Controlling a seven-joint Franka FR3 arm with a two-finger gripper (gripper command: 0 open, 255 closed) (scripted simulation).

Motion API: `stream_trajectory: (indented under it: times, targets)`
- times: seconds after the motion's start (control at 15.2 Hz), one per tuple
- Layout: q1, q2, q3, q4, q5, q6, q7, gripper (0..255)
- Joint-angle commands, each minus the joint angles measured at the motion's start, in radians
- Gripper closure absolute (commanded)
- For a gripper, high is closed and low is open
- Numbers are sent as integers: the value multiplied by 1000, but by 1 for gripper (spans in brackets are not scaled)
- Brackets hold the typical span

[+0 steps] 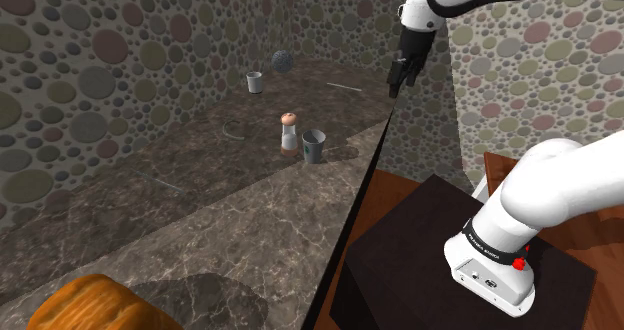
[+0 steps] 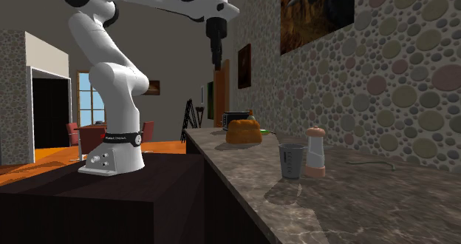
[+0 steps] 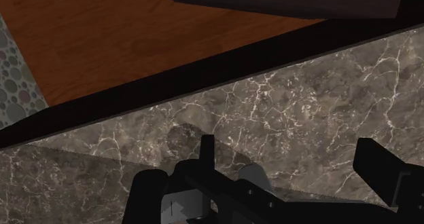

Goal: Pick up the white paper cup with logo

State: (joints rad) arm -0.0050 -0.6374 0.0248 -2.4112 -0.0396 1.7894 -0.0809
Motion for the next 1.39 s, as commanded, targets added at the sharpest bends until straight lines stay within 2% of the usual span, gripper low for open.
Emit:
stream_trajectory:
  times: [0.0,0.66,1.32]
  targets:
    - [3,61,16,0,0,61,20,0]
    - [10,416,92,79,-42,323,135,0]
    - [31,809,125,295,-161,473,276,0]
